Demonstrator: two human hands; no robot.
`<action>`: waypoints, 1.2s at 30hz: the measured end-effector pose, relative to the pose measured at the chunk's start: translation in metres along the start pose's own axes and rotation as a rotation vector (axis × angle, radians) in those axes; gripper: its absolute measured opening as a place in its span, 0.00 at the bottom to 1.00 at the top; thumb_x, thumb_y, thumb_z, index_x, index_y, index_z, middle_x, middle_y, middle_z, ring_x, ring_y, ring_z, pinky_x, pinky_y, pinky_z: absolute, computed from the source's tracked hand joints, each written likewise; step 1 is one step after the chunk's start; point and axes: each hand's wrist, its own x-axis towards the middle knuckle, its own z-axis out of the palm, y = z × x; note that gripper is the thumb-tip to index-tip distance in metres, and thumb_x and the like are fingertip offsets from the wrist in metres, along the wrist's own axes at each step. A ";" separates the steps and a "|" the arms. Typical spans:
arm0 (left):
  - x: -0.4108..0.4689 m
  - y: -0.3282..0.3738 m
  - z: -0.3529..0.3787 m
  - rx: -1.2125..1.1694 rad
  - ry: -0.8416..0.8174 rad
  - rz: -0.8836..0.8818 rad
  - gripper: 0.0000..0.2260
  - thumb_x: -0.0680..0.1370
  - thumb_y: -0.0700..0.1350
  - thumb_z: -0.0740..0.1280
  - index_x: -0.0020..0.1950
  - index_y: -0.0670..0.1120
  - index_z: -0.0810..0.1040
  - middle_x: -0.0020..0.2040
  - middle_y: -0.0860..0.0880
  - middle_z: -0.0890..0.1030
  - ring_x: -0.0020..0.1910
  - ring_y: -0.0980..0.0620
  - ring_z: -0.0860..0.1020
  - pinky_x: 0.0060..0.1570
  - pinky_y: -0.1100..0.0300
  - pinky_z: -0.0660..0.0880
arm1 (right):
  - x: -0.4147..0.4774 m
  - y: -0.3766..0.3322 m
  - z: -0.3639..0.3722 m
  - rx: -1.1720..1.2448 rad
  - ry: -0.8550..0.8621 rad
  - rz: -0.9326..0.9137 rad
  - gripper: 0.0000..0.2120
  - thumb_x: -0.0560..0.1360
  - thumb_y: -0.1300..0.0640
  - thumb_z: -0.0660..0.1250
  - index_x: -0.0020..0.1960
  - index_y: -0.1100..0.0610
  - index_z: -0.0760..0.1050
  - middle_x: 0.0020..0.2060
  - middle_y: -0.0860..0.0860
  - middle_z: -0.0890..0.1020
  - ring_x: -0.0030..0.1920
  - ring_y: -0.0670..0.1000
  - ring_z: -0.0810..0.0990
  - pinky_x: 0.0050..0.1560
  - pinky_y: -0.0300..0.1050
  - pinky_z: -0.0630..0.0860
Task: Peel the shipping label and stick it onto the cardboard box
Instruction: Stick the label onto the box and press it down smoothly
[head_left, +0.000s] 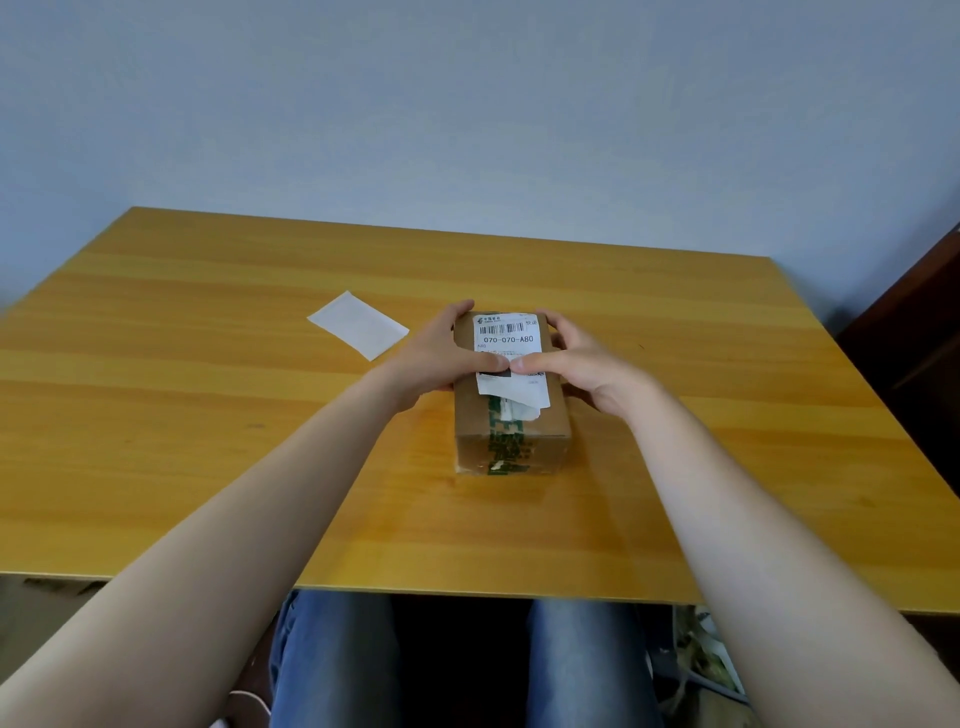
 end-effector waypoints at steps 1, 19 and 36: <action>0.000 0.000 0.001 0.001 0.004 0.004 0.45 0.71 0.50 0.81 0.82 0.57 0.60 0.61 0.57 0.73 0.58 0.51 0.81 0.53 0.50 0.83 | 0.000 0.002 0.000 0.011 -0.007 -0.012 0.58 0.56 0.48 0.85 0.81 0.44 0.63 0.68 0.52 0.78 0.63 0.54 0.83 0.65 0.54 0.79; 0.036 -0.002 0.002 -0.191 0.119 0.068 0.44 0.69 0.45 0.83 0.81 0.57 0.65 0.73 0.50 0.71 0.64 0.48 0.79 0.57 0.50 0.83 | 0.042 0.002 -0.011 0.101 0.018 -0.042 0.41 0.69 0.58 0.83 0.77 0.45 0.69 0.64 0.52 0.82 0.58 0.54 0.86 0.56 0.51 0.83; 0.120 0.017 -0.021 -0.119 0.084 0.030 0.39 0.67 0.45 0.83 0.73 0.59 0.71 0.66 0.51 0.75 0.56 0.50 0.83 0.52 0.52 0.83 | 0.110 -0.025 -0.040 -0.018 0.016 -0.033 0.44 0.56 0.46 0.84 0.70 0.44 0.71 0.60 0.48 0.84 0.58 0.50 0.85 0.64 0.54 0.80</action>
